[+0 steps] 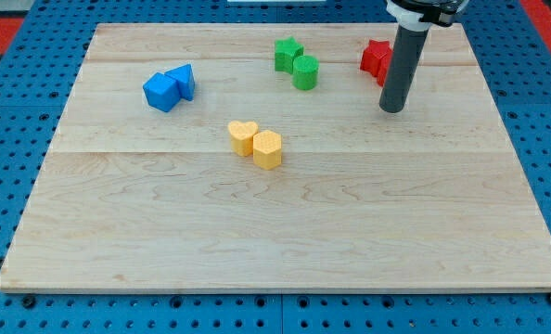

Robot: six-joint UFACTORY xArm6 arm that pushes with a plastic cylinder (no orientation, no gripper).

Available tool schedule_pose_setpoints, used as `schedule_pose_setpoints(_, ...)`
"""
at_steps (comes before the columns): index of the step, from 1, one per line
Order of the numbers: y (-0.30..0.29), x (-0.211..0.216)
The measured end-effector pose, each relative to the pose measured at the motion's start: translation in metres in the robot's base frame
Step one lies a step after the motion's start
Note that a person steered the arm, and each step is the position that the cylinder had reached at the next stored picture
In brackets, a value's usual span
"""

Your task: Separate red circle and red star

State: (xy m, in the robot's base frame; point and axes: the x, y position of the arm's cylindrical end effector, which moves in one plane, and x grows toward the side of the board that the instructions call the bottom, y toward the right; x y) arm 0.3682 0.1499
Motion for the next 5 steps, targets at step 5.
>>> schedule_pose_setpoints(5,-0.022,-0.053)
